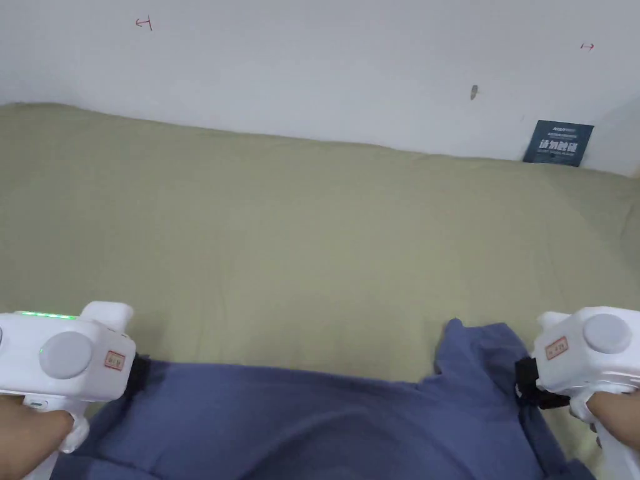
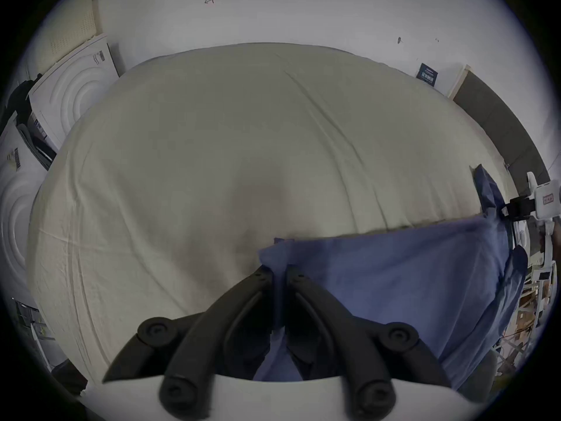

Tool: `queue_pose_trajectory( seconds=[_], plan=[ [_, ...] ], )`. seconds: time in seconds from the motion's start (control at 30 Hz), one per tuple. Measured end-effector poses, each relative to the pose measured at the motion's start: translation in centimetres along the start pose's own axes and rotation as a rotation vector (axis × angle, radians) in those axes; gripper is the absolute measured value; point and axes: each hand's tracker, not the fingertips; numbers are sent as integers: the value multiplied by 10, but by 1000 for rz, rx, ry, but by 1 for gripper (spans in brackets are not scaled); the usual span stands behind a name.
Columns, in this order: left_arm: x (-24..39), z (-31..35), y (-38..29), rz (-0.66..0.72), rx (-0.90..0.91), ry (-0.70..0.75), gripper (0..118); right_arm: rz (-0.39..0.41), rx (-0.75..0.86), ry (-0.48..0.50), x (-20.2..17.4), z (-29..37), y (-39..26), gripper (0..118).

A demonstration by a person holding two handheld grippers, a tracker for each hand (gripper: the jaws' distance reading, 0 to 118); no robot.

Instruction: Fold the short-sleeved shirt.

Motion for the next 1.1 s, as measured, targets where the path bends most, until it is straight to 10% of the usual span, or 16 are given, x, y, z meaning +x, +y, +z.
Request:
queue_pose_trajectory(
  seconds=[0.5,1.1],
  plan=[
    [-38,142,-73,-127,234,-116,9,173,296,101,-7,163,-92,0],
    [-59,120,-240,-30,67,-156,9,42,94,79,32,111,-263,0]
  ],
)
